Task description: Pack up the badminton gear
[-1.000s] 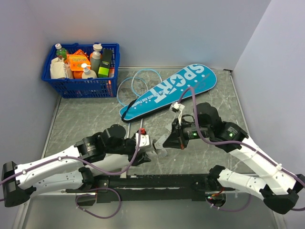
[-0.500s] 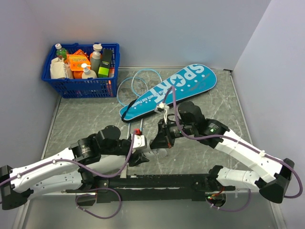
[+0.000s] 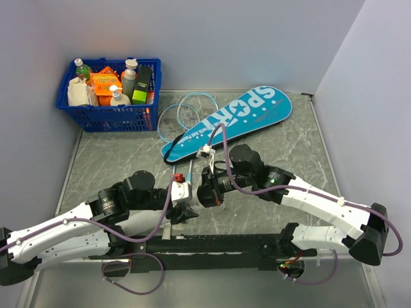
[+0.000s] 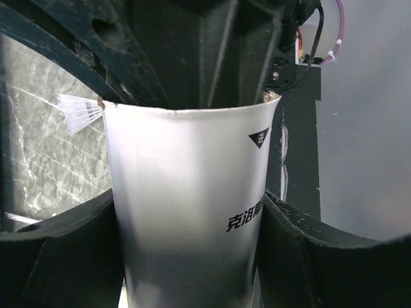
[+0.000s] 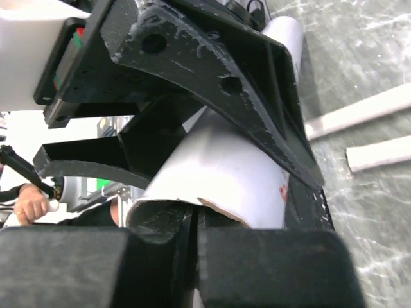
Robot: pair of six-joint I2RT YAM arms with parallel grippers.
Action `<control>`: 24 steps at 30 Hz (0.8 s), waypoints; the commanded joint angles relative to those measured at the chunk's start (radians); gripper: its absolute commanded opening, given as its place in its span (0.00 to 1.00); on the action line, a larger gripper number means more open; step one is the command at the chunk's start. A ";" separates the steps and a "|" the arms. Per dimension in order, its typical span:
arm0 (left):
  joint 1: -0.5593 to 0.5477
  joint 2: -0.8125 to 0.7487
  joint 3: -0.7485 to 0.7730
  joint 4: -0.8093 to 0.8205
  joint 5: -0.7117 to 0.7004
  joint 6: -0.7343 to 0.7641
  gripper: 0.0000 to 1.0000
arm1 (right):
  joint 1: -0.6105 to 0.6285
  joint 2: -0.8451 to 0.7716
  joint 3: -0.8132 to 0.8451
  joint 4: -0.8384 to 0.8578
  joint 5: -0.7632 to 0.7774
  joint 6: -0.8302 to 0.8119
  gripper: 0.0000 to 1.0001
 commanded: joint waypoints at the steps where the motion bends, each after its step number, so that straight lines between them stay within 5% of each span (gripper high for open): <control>1: -0.006 -0.025 0.003 0.055 -0.030 -0.076 0.01 | 0.024 0.010 -0.018 0.079 0.004 0.033 0.18; 5: -0.005 -0.028 0.003 0.055 -0.036 -0.079 0.01 | 0.024 -0.045 0.001 0.028 0.051 0.018 0.40; 8: -0.005 -0.023 0.006 0.051 -0.036 -0.081 0.01 | 0.026 -0.097 0.031 -0.048 0.082 0.001 0.47; 19: -0.005 -0.003 0.009 0.045 -0.035 -0.087 0.01 | -0.014 -0.277 0.209 -0.370 0.347 -0.100 0.59; 24: -0.005 0.000 0.011 0.045 -0.042 -0.090 0.01 | -0.141 -0.306 0.252 -0.472 0.416 -0.157 0.63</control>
